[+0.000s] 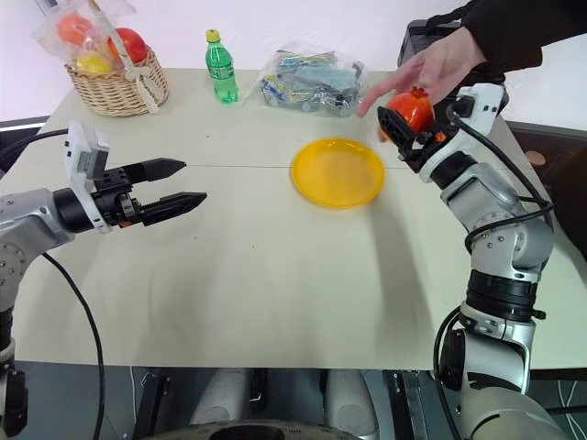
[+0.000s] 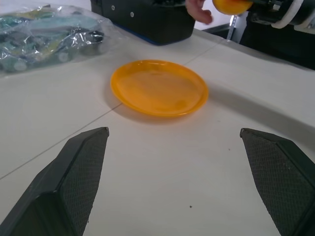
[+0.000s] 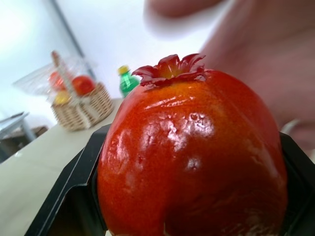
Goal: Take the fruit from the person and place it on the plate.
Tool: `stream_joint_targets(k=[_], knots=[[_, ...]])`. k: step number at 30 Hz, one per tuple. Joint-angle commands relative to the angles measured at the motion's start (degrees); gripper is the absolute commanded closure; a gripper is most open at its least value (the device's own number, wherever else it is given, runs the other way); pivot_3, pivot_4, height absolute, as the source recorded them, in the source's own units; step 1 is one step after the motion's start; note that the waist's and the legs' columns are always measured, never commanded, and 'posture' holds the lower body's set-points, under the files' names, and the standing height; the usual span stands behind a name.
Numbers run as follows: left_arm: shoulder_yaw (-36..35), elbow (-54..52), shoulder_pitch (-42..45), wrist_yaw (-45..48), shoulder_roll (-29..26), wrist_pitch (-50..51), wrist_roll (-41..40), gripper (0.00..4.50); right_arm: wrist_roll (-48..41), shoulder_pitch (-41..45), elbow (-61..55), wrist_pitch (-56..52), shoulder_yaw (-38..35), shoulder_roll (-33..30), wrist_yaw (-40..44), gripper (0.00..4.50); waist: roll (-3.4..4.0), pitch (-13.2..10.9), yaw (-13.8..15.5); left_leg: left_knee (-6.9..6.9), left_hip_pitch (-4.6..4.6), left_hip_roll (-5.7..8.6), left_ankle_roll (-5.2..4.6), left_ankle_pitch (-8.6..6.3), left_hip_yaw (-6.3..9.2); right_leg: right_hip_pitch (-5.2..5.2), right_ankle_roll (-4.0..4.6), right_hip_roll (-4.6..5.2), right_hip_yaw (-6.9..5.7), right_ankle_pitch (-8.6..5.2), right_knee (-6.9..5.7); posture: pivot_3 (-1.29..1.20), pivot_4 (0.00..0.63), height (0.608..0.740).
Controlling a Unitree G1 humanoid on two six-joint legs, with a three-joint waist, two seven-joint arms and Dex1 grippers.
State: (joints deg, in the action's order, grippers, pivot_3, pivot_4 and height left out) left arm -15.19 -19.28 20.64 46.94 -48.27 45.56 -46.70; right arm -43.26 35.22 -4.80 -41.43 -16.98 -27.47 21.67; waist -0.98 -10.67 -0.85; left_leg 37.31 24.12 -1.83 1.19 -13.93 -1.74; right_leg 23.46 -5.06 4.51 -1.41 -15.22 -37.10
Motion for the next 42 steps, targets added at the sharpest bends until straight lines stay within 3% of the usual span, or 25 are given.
stream_joint_targets(k=[1, 10, 16, 19, 28, 33, 42], knots=[[-0.4, -1.7, -2.1, 1.3, -2.6, -1.8, 2.7, 0.0, 3.9, 1.6, -0.7, 1.7, 5.6, 0.8, 1.9, 1.38, 0.0, 0.0, -0.3, -0.01, -0.01, 0.0, 0.0, 0.0, 0.0, 0.0, 0.0, -0.01, 0.0, 0.0, 0.0, 0.0, 0.15, 0.74], [0.0, -4.4, -7.9, 1.2, -3.4, -2.1, 5.1, 0.0, 16.0, 7.6, 16.0, 12.4, 13.3, 8.1, 3.4, 1.38, 0.04, 0.0, 0.2, 0.0, 0.13, 0.0, 0.0, 0.0, -0.01, 0.1, 0.01, 0.01, 0.03, 0.0, 0.02, 0.0, 0.15, 0.74], [-0.8, -6.1, -8.5, -0.8, -2.0, -1.7, 4.6, 0.0, 22.9, 10.8, 28.4, 20.3, 14.4, 9.6, 3.3, 1.38, 0.04, 0.0, 0.1, 0.0, 0.16, 0.02, 0.0, 0.0, -0.02, 0.13, 0.0, 0.04, 0.04, 0.0, 0.0, 0.0, 0.15, 0.74], [-1.4, -6.6, -9.0, -1.5, -1.6, -1.1, 3.9, 0.0, 24.0, 11.3, 30.6, 21.8, 13.9, 9.8, 3.9, 0.04, 0.04, 0.0, 0.0, -0.01, 0.16, 0.02, 0.01, 0.0, -0.02, 0.15, 0.0, 0.03, 0.04, 0.0, 0.01, 0.0, 0.15, 0.74], [-2.0, -6.2, -8.3, -3.1, -0.9, -1.5, 3.2, 0.0, 22.8, 12.3, 27.6, 21.2, 10.8, 9.8, 4.5, 0.04, 0.05, 0.0, -0.1, -0.01, 0.16, 0.0, 0.01, 0.0, -0.01, 0.16, 0.0, 0.02, 0.04, 0.0, -0.01, 0.0, 0.15, 0.74], [-3.0, -4.1, -7.6, -5.4, -0.1, -3.4, 5.1, 0.0, 18.8, 13.2, 19.2, 17.3, 6.3, 5.7, 5.6, 0.04, 0.1, -0.1, 0.2, 0.0, 0.17, 0.01, 0.01, 0.0, 0.0, 0.16, 0.0, 0.05, 0.04, 0.01, -0.01, 0.0, 0.15, 0.74], [-6.3, 1.7, -9.1, -10.5, 4.9, -10.7, 10.7, 0.0, 22.7, -2.4, 10.6, 18.3, 2.8, -6.9, 8.0, 0.04, 0.06, 0.0, 0.2, 0.0, 0.14, 0.03, 0.0, 0.0, -0.05, 0.1, 0.0, 0.07, 0.03, 0.01, 0.03, 0.0, 0.15, 0.74]])
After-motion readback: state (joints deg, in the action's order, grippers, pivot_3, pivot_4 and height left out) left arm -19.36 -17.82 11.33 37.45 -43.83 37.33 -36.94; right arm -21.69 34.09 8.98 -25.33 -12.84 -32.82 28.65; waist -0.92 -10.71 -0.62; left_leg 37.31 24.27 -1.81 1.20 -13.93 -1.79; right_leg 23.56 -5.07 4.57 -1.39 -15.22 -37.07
